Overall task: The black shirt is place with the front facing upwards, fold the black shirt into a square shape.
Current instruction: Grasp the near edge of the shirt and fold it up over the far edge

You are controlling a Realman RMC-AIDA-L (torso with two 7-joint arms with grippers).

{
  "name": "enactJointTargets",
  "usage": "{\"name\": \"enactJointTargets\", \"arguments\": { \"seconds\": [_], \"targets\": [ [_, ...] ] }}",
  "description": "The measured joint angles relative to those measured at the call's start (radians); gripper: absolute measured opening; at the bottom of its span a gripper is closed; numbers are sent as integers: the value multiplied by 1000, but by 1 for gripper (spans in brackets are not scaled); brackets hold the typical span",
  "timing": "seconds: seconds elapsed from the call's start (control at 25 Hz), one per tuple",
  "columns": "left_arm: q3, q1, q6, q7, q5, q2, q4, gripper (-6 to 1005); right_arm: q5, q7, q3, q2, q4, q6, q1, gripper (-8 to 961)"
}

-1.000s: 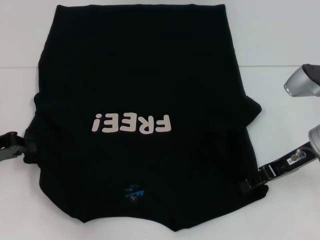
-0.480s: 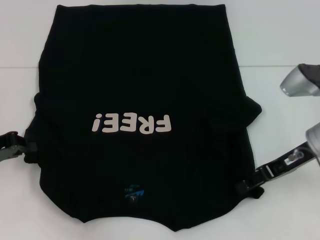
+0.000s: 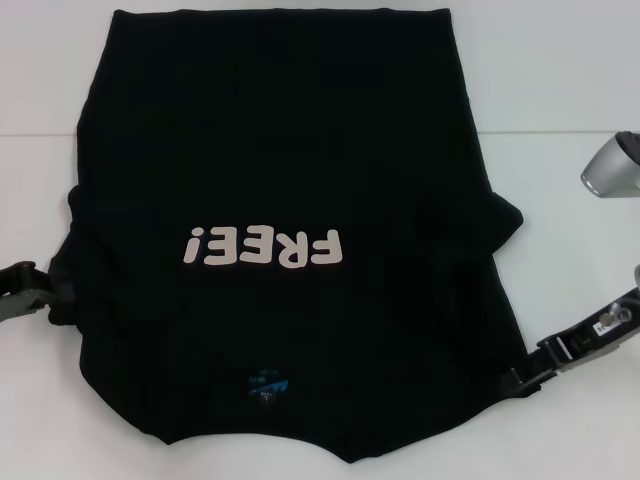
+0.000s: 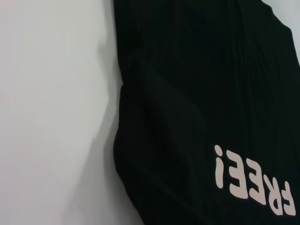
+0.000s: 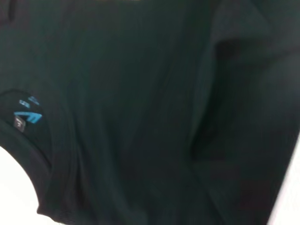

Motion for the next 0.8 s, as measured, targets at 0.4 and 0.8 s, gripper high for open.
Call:
{"name": "enactJointTargets", "arguments": {
  "seconds": [0.4,0.8],
  "targets": [
    [0,1,-3,0,-3,0,-1,28,2,7,7,-14,-2,1,-15,628],
    [-1,0,-3,0,-3,0,-2,28,3,7,-2,8,9,23,-2,624]
  ]
}}
